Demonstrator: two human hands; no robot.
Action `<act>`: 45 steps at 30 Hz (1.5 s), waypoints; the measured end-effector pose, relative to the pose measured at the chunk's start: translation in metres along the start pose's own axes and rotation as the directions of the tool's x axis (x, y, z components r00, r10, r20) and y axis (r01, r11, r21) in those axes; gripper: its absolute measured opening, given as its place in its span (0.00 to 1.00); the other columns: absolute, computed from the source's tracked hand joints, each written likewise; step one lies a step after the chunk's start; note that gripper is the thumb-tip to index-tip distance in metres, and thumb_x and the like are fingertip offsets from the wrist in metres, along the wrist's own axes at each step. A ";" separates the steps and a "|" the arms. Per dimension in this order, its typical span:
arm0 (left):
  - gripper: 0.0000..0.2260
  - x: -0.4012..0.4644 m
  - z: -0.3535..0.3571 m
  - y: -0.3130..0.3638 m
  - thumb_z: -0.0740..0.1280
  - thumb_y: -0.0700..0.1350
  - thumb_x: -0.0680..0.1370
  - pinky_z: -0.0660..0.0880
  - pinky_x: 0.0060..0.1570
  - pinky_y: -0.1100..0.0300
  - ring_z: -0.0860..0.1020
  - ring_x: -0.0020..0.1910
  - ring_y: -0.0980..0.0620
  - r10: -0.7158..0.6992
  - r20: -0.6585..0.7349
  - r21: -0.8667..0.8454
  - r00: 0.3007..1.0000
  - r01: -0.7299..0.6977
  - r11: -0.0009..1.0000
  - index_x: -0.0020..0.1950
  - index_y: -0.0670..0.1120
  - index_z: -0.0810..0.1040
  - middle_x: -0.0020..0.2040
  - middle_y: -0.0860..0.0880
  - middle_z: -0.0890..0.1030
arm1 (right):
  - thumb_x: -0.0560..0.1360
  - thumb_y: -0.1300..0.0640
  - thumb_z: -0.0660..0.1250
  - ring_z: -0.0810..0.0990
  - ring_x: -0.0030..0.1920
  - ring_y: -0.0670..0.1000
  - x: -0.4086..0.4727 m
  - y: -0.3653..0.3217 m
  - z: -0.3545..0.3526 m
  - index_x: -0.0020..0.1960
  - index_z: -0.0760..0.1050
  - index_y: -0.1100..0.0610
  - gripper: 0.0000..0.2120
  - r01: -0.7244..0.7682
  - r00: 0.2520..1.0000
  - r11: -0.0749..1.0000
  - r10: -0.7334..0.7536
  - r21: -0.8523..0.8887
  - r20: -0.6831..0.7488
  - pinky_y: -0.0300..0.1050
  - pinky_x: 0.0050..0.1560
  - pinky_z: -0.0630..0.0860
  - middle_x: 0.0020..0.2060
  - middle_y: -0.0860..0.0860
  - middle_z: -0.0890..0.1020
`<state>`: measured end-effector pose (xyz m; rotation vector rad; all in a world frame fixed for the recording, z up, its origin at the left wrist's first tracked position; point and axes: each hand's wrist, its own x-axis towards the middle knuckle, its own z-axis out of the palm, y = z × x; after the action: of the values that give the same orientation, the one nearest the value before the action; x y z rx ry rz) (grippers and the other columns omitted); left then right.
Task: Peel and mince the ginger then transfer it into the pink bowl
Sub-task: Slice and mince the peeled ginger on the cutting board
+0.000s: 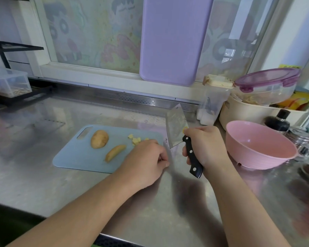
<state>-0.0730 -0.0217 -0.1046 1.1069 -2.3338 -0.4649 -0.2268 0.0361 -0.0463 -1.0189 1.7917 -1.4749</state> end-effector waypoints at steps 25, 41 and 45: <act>0.07 -0.019 -0.029 -0.042 0.74 0.43 0.76 0.75 0.42 0.63 0.78 0.43 0.58 0.028 -0.076 -0.071 0.997 -0.034 0.997 0.44 0.55 0.84 0.42 0.58 0.80 | 0.77 0.56 0.64 0.73 0.18 0.48 -0.013 0.005 0.024 0.41 0.79 0.66 0.14 0.182 0.980 0.874 -0.122 -0.451 0.159 0.42 0.25 0.73 0.26 0.59 0.83; 0.07 -0.028 -0.030 -0.037 0.77 0.53 0.74 0.74 0.47 0.65 0.78 0.49 0.57 0.166 0.024 -0.106 0.986 -0.163 0.981 0.47 0.57 0.81 0.45 0.61 0.80 | 0.79 0.57 0.64 0.71 0.18 0.55 -0.012 0.002 0.018 0.40 0.76 0.69 0.16 0.128 0.985 0.939 -0.082 -0.319 0.154 0.43 0.24 0.71 0.22 0.57 0.79; 0.06 -0.018 -0.025 -0.040 0.77 0.49 0.75 0.75 0.44 0.59 0.77 0.45 0.57 0.123 -0.008 -0.087 0.992 -0.123 0.989 0.42 0.55 0.82 0.41 0.59 0.78 | 0.79 0.58 0.64 0.71 0.18 0.55 -0.012 0.001 0.017 0.41 0.76 0.69 0.15 0.126 0.984 0.944 -0.082 -0.304 0.157 0.42 0.24 0.71 0.22 0.57 0.79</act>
<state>-0.0244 -0.0343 -0.1101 0.9162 -2.3399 -0.5133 -0.2063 0.0376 -0.0516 -1.3592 1.9305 -1.1642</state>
